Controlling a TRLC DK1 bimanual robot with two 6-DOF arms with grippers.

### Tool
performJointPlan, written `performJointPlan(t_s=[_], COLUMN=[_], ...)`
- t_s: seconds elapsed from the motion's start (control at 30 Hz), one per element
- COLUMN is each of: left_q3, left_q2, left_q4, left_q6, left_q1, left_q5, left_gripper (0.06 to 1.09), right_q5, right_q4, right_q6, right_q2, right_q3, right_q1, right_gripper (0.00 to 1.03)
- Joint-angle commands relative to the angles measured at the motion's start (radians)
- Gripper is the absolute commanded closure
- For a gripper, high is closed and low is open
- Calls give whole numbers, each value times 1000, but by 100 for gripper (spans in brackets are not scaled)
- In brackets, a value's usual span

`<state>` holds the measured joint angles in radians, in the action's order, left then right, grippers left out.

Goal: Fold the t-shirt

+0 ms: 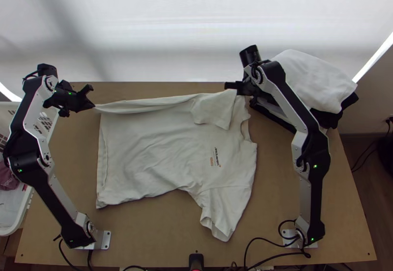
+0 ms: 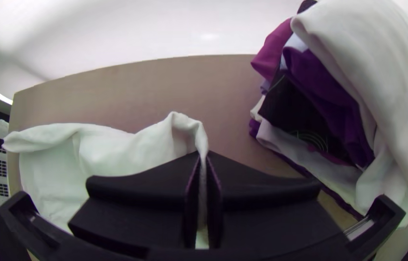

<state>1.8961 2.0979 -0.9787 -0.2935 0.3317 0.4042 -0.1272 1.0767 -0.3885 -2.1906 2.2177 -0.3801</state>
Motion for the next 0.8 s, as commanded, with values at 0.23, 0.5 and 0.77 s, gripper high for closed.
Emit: performJointPlan(t_s=[0.23, 0.5, 0.77], left_q3=[-189, -299, -376], left_q2=[-125, -197, -246], left_q4=[37, 64, 101], left_q6=[86, 113, 129], left_q1=[59, 75, 86], left_q5=[28, 51, 59], left_gripper=[105, 105, 105], right_q5=[-32, -72, -130], right_q4=[-46, -156, -262], right_q6=[30, 96, 155], right_q2=[2, 25, 81], right_q3=[-197, -311, -432], right_q1=[-5, -3, 1], right_gripper=[100, 100, 100])
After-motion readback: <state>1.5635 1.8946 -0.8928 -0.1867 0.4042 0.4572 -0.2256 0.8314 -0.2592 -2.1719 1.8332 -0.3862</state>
